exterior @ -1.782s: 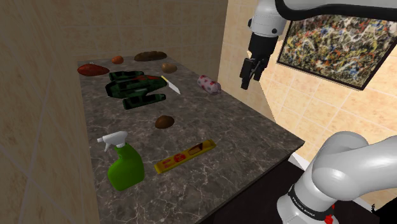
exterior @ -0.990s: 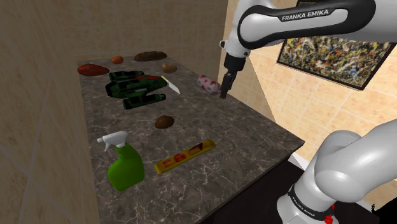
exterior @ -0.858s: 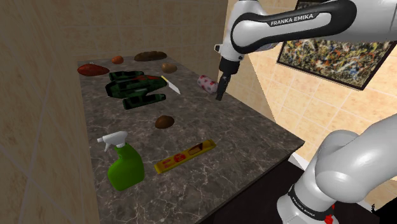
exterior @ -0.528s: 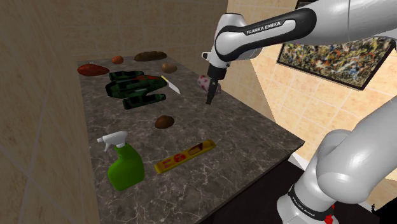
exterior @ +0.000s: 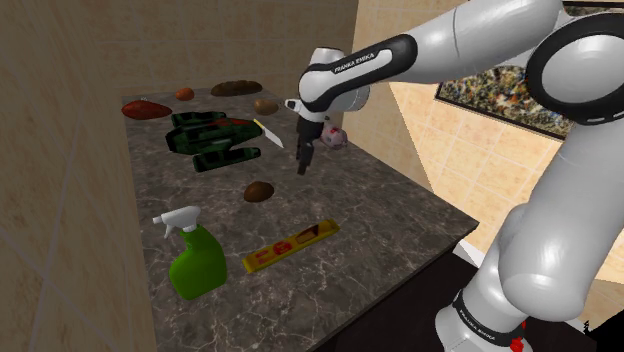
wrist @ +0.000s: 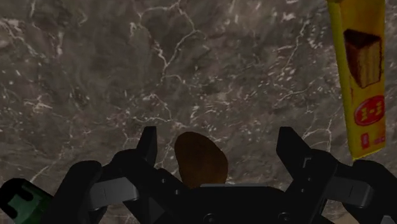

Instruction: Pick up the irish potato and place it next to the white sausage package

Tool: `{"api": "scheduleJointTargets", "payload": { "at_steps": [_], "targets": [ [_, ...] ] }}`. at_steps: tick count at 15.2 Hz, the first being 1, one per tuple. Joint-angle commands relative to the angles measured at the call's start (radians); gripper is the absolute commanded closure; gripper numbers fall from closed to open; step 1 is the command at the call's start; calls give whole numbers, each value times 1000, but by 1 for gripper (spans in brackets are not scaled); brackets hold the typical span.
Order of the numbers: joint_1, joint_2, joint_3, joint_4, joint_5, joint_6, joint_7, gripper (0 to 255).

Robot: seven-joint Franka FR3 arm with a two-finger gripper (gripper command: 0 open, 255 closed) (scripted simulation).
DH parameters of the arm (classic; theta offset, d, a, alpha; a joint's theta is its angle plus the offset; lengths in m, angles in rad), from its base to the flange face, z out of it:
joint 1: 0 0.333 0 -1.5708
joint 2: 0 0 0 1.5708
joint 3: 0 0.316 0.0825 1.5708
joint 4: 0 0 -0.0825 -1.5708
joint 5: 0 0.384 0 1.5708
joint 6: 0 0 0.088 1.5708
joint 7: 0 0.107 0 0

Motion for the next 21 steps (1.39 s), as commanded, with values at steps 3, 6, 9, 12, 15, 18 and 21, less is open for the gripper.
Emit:
{"api": "scheduleJointTargets", "payload": {
  "at_steps": [3, 6, 9, 12, 15, 18, 21],
  "targets": [
    [7, 135, 26, 100, 63, 24, -145, 0],
    [8, 237, 54, 190, 97, 28, -237, 0],
    [7, 317, 79, 266, 116, 26, -303, 0],
    [11, 339, 85, 258, 122, 56, -306, 0],
    [15, 363, 90, 253, 129, 86, -311, 0],
    [17, 375, 92, 250, 133, 102, -313, 0],
    [17, 375, 92, 250, 133, 102, -313, 0]
  ]
}}
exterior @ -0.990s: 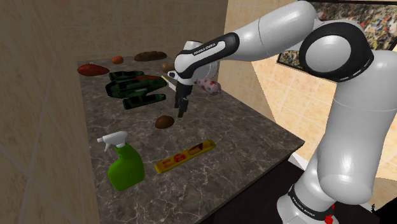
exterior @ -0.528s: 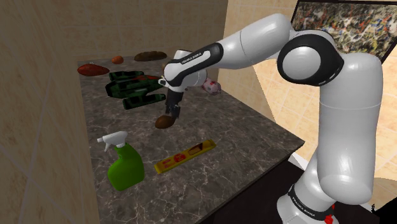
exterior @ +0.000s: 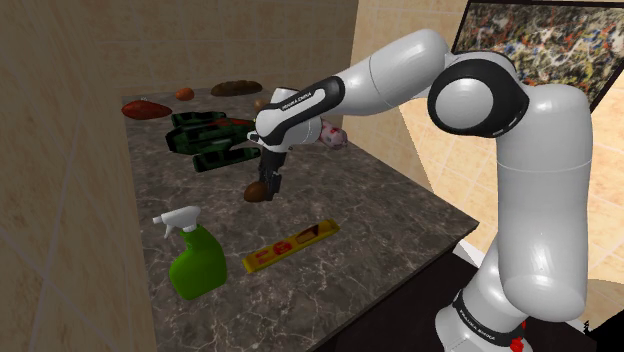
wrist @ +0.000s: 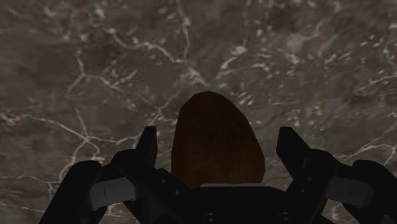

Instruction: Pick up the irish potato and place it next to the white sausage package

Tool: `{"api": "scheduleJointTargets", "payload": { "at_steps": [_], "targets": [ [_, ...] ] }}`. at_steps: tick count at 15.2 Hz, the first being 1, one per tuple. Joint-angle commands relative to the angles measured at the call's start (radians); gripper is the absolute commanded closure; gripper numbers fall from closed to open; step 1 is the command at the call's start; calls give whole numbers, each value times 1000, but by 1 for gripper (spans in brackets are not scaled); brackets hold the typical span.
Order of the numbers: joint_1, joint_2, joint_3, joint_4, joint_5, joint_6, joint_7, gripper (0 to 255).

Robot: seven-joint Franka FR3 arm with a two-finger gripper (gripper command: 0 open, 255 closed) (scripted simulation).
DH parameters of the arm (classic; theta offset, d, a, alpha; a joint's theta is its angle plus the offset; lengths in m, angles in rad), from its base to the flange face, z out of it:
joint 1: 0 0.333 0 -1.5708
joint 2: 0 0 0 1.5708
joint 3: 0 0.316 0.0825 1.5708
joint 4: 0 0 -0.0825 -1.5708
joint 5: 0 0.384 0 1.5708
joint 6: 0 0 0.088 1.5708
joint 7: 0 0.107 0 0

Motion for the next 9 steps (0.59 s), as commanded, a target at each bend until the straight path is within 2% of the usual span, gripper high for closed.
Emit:
{"api": "scheduleJointTargets", "payload": {
  "at_steps": [1, 3, 4, 9],
  "targets": [
    [0, 0, 0, 0, 0, 1, 0, 0],
    [0, 0, 0, 0, 0, 0, 0, 0],
    [0, 0, 0, 0, 0, 0, 0, 255],
    [0, 1, 0, 0, 0, 0, 0, 255]
  ]
}}
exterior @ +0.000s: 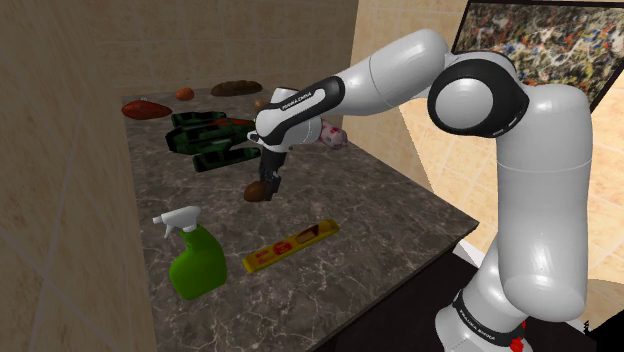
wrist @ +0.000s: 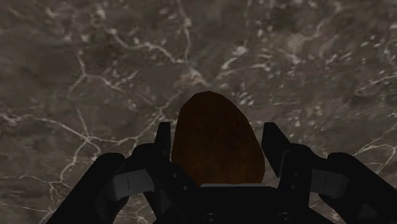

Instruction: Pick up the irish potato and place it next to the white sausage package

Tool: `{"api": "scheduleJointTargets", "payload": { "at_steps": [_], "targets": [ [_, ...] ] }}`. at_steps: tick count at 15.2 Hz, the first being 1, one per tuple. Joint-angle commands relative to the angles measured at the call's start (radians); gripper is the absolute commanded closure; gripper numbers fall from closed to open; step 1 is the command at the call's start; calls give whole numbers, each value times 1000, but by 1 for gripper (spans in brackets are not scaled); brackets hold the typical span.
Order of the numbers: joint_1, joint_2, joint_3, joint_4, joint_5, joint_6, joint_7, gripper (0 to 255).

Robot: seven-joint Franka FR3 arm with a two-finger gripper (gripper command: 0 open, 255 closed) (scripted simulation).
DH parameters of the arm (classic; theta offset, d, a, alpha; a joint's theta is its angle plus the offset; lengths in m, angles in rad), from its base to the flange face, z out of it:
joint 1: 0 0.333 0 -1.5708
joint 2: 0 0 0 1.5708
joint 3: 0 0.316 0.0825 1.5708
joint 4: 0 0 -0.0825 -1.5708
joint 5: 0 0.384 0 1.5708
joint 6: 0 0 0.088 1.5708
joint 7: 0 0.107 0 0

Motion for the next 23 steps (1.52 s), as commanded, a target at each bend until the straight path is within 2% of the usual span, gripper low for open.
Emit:
{"api": "scheduleJointTargets", "payload": {
  "at_steps": [1, 4, 23],
  "targets": [
    [0, 1, 1, 0, 0, 0, 0, 255],
    [0, 0, 0, -1, 0, 0, 0, 255],
    [4, -110, -16, 99, -48, -202, 74, 255]
  ]
}}
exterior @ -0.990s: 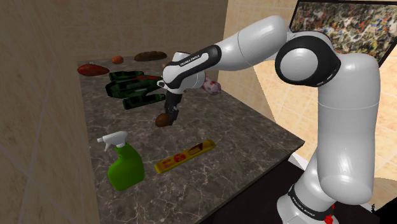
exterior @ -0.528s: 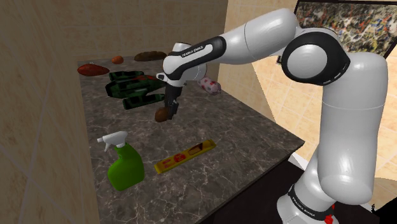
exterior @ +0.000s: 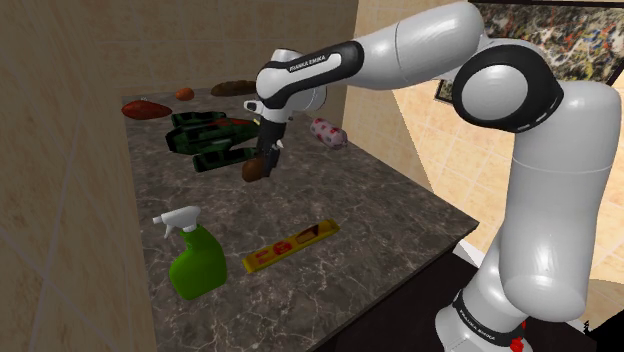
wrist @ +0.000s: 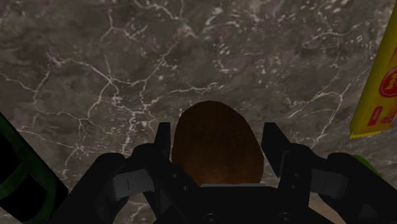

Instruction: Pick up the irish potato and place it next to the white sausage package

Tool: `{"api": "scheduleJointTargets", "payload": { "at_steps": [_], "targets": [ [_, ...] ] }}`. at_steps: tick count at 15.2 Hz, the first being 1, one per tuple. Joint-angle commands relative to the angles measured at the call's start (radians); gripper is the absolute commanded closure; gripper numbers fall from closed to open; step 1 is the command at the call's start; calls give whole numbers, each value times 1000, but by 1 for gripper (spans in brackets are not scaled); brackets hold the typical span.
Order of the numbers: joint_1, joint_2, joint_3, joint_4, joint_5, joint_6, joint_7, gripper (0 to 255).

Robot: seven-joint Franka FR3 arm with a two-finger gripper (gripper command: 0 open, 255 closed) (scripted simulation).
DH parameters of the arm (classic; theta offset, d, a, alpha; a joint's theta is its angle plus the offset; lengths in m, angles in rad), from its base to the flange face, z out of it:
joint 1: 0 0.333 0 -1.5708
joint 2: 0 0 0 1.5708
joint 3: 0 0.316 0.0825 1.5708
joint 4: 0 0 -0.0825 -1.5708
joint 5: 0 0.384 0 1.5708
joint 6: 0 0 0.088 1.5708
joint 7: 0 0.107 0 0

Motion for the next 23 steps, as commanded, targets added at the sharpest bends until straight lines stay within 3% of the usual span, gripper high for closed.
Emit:
{"api": "scheduleJointTargets", "payload": {
  "at_steps": [1, 13, 23],
  "targets": [
    [-1, -7, -1, 16, -4, -23, 6, 255],
    [-3, -40, -7, 128, -25, -164, 49, 255],
    [-154, 67, -73, 296, 6, -284, -142, 255]
  ]
}}
